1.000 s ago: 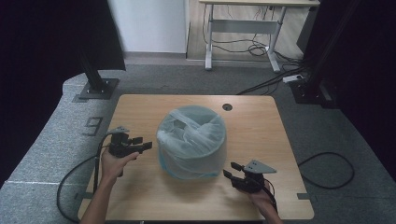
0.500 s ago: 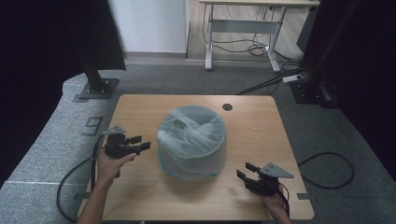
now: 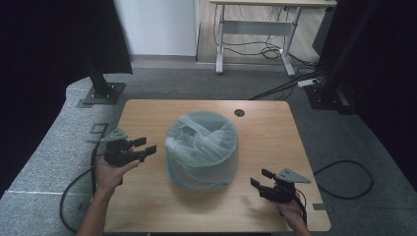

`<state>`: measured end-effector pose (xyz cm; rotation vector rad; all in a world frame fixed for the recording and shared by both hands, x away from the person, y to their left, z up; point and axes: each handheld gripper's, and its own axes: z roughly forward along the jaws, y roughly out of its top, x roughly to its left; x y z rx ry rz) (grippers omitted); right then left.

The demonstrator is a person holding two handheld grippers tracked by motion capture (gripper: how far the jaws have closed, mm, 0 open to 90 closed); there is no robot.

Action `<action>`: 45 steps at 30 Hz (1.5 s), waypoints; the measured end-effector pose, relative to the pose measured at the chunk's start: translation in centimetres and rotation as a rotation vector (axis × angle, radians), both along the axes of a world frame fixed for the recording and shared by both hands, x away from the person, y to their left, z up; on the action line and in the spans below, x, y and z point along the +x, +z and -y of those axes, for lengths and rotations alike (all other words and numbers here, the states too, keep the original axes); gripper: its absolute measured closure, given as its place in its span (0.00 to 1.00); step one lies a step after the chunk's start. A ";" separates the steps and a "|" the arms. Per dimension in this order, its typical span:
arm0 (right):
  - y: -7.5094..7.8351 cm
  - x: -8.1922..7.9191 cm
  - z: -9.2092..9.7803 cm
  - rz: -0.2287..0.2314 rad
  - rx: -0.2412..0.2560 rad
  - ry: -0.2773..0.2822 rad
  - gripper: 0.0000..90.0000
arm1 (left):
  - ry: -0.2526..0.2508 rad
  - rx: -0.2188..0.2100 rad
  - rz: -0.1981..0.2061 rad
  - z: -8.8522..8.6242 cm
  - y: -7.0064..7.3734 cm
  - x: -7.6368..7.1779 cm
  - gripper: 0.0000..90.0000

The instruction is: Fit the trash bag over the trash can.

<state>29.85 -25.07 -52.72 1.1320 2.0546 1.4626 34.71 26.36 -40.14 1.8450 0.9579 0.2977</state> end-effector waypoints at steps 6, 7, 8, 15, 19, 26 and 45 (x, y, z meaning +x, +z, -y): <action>0.2 -0.5 0.1 0.002 0.012 -0.018 0.35 | -0.054 0.033 0.017 2.2 2.9 -0.6 0.41; 0.2 -0.6 0.2 0.001 0.012 -0.018 0.35 | -0.061 0.040 0.022 2.8 3.4 -0.5 0.41; 0.2 -0.6 0.2 0.002 0.014 -0.021 0.35 | -0.064 0.042 0.026 3.2 3.7 -0.5 0.40; 0.1 -0.6 0.5 -0.016 0.048 -0.029 0.35 | -0.092 0.062 0.033 6.3 5.7 0.6 0.40; 0.1 -1.1 0.4 -0.010 0.037 -0.026 0.35 | -0.111 0.076 0.011 8.1 6.3 2.2 0.40; -0.5 -2.0 -0.3 -0.029 0.013 -0.025 0.35 | -0.149 0.110 -0.035 10.8 6.6 5.1 0.40; -0.6 -3.7 1.2 -0.039 0.017 -0.082 0.36 | -0.174 0.215 -0.125 16.5 6.8 10.8 0.40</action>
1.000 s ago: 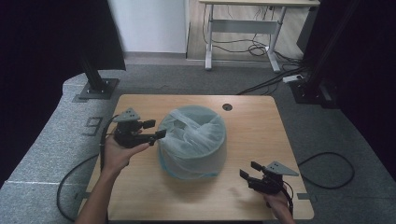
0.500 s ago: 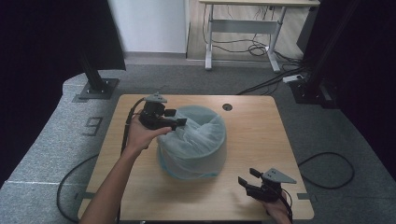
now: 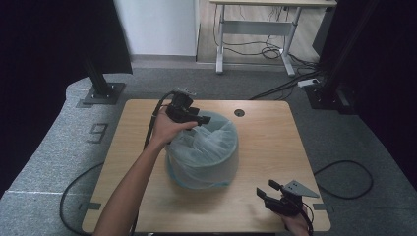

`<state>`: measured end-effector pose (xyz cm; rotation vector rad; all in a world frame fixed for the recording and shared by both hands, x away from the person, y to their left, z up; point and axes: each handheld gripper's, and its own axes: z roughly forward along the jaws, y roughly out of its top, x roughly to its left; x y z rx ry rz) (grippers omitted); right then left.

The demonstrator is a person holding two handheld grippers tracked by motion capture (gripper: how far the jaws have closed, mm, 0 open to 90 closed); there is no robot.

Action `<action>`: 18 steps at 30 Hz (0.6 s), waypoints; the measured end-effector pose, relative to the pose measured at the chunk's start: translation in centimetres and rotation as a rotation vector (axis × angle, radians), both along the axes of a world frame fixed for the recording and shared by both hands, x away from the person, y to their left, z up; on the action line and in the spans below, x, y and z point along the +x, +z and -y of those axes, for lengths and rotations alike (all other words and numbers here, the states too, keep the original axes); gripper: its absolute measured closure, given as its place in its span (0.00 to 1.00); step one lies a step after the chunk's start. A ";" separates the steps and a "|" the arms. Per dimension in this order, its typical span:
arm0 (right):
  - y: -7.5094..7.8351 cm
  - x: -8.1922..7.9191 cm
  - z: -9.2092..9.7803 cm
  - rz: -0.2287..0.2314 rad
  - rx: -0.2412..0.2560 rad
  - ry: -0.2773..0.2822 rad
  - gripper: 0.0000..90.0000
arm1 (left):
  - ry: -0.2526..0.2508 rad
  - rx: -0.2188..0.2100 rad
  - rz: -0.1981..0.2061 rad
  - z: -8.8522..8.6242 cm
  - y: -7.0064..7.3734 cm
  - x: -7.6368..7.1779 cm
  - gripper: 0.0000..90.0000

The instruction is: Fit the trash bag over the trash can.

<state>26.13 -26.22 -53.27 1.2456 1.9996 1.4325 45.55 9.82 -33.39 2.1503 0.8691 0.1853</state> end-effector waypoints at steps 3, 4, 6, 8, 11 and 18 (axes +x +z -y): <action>0.0 0.1 0.1 -0.001 0.001 0.001 0.36 | 0.006 0.039 -0.024 0.9 -0.7 0.6 0.40; 0.0 0.1 0.1 -0.001 0.002 0.001 0.36 | 0.010 0.058 -0.025 1.2 -0.9 0.7 0.40; 0.1 0.1 0.2 -0.001 0.007 -0.001 0.36 | 0.016 0.084 -0.031 1.8 -1.2 0.9 0.40; 0.1 0.1 0.3 -0.005 0.007 0.001 0.37 | 0.026 0.094 -0.040 2.2 -1.3 1.0 0.40; 0.1 0.1 0.3 -0.006 0.008 0.000 0.37 | 0.029 0.131 -0.049 3.0 -1.6 1.1 0.41; 0.1 0.2 0.3 -0.005 0.010 0.000 0.37 | 0.008 0.179 -0.085 4.4 -2.7 1.4 0.41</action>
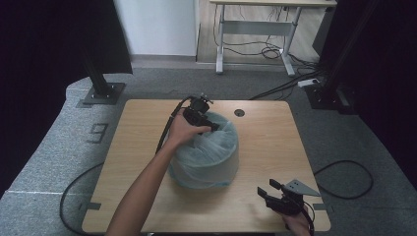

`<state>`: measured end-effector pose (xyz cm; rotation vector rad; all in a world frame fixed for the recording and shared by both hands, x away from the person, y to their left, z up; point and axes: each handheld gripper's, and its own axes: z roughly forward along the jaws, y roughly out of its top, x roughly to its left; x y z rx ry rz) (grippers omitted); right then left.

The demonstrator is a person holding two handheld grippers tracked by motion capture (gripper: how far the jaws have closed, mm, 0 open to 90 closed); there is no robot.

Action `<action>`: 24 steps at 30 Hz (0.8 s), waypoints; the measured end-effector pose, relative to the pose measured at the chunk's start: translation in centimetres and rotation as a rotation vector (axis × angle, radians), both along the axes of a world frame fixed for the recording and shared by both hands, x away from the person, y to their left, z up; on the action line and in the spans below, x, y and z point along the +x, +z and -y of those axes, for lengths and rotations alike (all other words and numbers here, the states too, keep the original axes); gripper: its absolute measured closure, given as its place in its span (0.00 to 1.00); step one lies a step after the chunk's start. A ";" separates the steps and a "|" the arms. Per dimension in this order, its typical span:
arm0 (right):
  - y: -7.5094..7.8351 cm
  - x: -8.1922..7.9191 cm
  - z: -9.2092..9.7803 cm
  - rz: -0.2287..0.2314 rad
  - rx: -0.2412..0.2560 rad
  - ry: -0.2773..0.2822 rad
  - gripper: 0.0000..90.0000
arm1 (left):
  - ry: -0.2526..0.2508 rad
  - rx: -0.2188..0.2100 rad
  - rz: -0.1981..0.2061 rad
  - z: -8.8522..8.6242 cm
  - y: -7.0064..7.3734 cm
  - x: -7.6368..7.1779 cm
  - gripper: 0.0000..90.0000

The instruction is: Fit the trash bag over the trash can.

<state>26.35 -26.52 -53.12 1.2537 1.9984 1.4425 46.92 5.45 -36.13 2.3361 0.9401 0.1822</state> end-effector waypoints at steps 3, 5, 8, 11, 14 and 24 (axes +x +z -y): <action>0.0 0.0 0.0 -0.001 -0.004 0.000 0.37 | -0.005 0.007 -0.014 0.3 -0.5 0.1 0.41; 0.0 0.0 0.1 -0.002 -0.004 -0.001 0.37 | -0.010 0.015 -0.019 0.4 -0.6 0.2 0.41; 0.0 0.1 0.3 -0.001 -0.001 -0.006 0.37 | -0.012 0.026 -0.035 0.7 -1.0 0.3 0.40; 0.1 0.1 0.3 0.001 0.000 -0.007 0.37 | -0.019 0.048 -0.058 0.8 -1.3 0.4 0.40; 0.1 0.1 0.3 0.000 0.002 -0.010 0.37 | -0.018 0.040 -0.062 0.7 -1.4 0.4 0.40; 0.1 0.2 0.3 -0.002 -0.004 -0.007 0.37 | -0.050 -0.100 0.028 -1.0 1.5 -2.1 0.41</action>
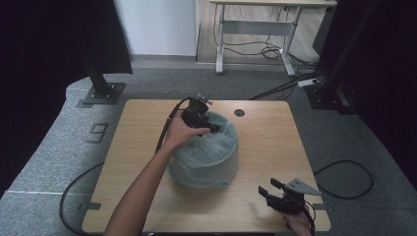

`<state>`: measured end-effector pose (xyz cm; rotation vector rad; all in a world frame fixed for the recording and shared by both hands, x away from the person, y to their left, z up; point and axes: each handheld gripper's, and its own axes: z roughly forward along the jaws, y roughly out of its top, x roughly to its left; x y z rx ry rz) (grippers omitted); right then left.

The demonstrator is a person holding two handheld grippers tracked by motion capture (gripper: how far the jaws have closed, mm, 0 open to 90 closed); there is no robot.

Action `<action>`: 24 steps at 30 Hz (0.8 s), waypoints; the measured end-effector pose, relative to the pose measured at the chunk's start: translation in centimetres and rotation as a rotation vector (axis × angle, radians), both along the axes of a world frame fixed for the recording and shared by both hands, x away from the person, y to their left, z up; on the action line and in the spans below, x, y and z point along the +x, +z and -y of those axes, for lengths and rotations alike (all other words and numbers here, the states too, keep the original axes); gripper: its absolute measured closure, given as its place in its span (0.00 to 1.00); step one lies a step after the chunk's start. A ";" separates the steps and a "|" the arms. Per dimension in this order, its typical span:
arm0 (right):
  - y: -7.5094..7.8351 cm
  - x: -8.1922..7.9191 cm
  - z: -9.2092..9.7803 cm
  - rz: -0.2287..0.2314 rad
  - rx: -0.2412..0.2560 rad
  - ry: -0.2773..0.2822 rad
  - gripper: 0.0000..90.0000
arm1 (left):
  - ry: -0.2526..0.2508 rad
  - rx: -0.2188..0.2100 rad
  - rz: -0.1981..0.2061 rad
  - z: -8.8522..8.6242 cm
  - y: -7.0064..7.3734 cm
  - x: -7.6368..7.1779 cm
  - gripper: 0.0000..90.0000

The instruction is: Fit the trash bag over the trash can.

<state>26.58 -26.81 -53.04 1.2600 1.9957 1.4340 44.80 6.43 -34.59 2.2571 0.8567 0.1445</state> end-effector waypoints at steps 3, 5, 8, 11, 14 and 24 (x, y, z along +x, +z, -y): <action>0.1 0.0 0.0 0.002 -0.002 0.001 0.37 | -0.024 -0.022 0.028 -0.3 0.8 -1.5 0.41; 0.1 0.1 -0.1 0.003 0.001 0.000 0.37 | -0.043 -0.037 0.038 -0.4 1.1 -2.5 0.41; 0.2 0.1 -0.1 0.006 0.000 0.003 0.37 | -0.069 -0.042 0.049 -0.2 1.5 -3.7 0.41; 0.2 0.2 -0.1 0.010 0.000 0.001 0.37 | -0.089 -0.024 0.052 0.4 1.3 -4.5 0.41; 0.3 0.2 -0.1 0.008 0.000 0.002 0.38 | -0.107 0.028 0.038 1.3 0.6 -4.9 0.41; 0.3 0.3 0.0 0.008 0.005 0.002 0.37 | -0.120 0.150 -0.058 2.9 -1.3 -4.6 0.42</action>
